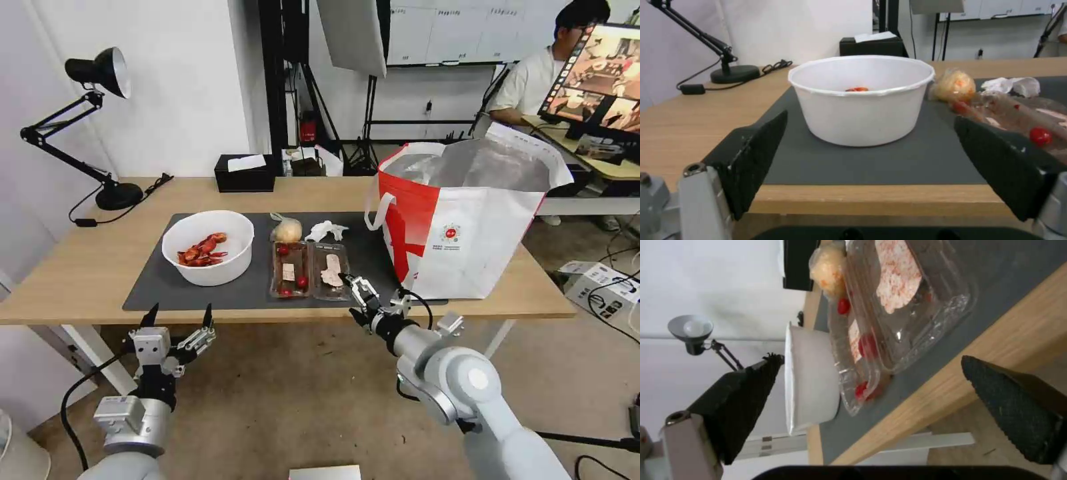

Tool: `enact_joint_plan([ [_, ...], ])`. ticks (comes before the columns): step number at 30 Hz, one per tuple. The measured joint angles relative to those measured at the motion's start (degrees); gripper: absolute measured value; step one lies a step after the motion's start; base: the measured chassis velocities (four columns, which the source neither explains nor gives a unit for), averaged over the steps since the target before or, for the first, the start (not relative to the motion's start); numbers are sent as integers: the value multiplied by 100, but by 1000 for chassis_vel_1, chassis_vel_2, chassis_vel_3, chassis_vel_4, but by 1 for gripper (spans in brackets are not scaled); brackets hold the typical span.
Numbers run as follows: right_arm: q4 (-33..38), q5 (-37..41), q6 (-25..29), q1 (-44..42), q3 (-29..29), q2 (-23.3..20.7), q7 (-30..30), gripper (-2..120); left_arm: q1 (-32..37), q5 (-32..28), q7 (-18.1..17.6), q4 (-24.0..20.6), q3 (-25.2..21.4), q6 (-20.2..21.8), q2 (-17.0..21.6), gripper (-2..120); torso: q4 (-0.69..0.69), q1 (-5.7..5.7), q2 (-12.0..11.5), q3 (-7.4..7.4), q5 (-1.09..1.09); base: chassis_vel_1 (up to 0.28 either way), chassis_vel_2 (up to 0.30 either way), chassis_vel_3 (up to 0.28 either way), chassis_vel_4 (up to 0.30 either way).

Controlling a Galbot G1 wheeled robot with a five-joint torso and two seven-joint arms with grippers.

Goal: Pick up the trash from the table and place it into the takeout bag.

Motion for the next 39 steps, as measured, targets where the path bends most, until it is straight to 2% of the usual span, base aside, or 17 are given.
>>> enact_joint_plan([
  [9,-134,-109,66,129,-180,253,-44,100,71,0,-20,-17,-58,0,-10,100,0,0,0,0,0,0,0,0,0],
  [16,-123,84,79,-2,-127,306,-654,100,99,-4,-22,-15,-73,-4,-10,100,0,0,0,0,0,0,0,0,0],
  [19,-98,341,-89,-152,-22,267,-1102,100,90,-4,-23,-12,-74,-5,-16,100,0,0,0,0,0,0,0,0,0],
  [22,-85,510,-305,-297,96,221,-1303,100,87,-4,-23,-13,-76,-16,-30,100,0,0,0,-1,0,0,0,0,0],
  [27,-129,517,-363,-378,162,194,-1359,100,87,-3,-23,-12,-78,-36,-60,100,0,0,0,-1,0,0,0,0,0],
  [32,-188,-227,-139,-365,66,195,-1311,100,83,8,-23,-6,-54,-54,-113,100,0,0,0,-1,0,0,0,0,0],
  [35,-77,-994,179,-300,-135,211,-981,100,106,10,-23,-17,-62,-75,-114,100,0,0,0,-1,0,0,0,0,0],
  [39,18,-1370,363,-271,-278,237,-770,100,158,14,-23,-17,-81,-140,-103,100,0,0,0,-1,0,0,0,0,0],
])
